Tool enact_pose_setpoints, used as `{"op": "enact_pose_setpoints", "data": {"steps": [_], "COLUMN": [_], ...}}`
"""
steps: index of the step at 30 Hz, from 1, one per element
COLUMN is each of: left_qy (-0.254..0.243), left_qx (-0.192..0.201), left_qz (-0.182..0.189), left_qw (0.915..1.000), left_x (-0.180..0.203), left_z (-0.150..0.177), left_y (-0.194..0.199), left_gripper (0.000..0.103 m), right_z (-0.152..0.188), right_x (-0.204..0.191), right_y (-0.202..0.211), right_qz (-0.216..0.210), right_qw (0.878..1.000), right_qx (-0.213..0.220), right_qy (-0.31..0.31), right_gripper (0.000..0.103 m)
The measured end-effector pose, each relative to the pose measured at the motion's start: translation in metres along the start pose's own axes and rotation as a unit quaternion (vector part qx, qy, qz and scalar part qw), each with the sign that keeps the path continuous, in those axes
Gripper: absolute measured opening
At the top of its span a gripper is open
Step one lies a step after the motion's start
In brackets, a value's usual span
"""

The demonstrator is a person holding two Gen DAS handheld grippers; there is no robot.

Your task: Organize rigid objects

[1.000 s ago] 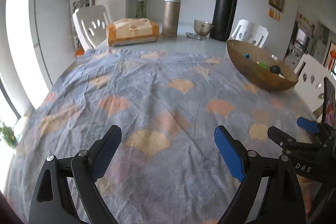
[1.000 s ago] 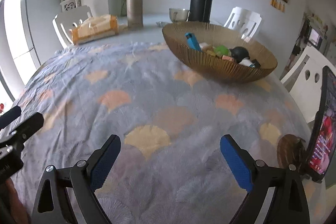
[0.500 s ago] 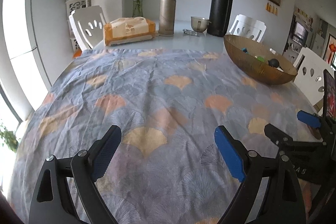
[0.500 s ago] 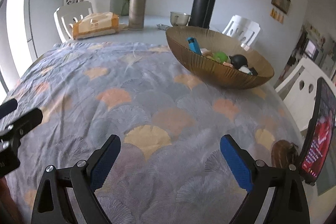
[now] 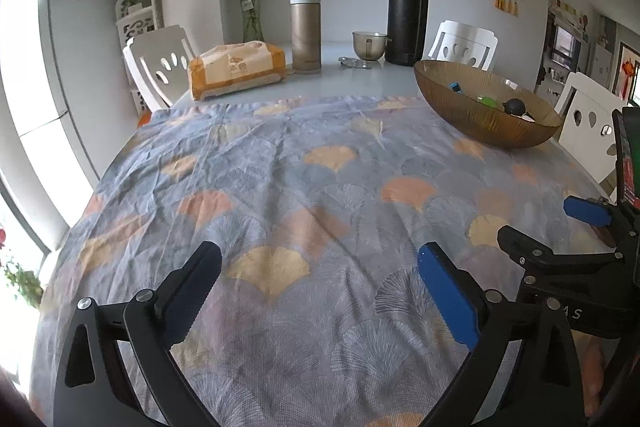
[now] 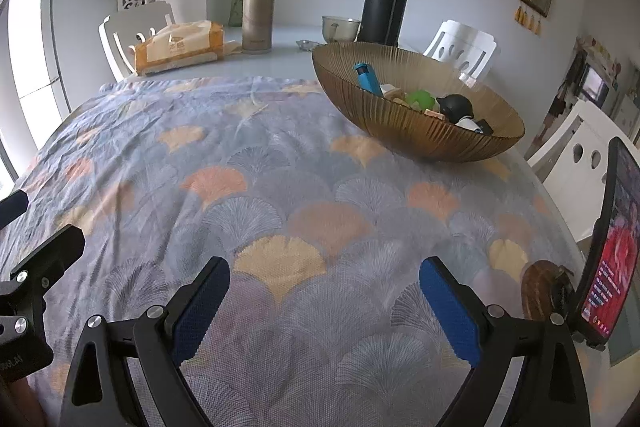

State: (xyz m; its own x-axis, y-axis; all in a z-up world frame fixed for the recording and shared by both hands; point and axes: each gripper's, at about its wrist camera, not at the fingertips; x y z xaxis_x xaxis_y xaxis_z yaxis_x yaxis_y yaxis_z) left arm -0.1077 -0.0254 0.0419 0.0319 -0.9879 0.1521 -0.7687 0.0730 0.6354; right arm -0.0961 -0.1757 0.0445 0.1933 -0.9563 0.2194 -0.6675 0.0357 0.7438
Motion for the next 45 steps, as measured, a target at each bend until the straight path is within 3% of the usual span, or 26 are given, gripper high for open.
{"op": "enact_pose_setpoints", "data": {"steps": [20,45], "left_qy": [0.031,0.023], "left_qx": [-0.024,-0.035], "left_qz": [0.0,-0.012], "left_qw": [0.9992,0.9991], "left_x": [-0.013,-0.01], "left_z": [-0.003,-0.002], "left_y": [-0.008,-0.011], "left_gripper": [0.099,0.099], "right_z": [0.0,0.001], "right_x": [0.0,0.0], "right_y": [-0.001,-0.003], "right_qz": [0.001,-0.003], "right_qw": [1.0,1.0], "right_qx": [-0.001,-0.004], "right_qy": [0.001,-0.001], "right_gripper": [0.095,0.095]}}
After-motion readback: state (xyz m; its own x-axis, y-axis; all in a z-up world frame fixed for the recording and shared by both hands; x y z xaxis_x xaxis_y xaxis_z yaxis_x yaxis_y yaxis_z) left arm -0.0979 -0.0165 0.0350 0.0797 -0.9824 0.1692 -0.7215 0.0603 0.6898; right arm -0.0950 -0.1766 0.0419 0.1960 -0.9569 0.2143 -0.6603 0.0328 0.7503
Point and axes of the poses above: each gripper's, at about its wrist camera, not at the fingertips, and y roughly against the way its jaws point, x to its right, z to its underside, and after that the axes turned 11 degrees about y, right-handed
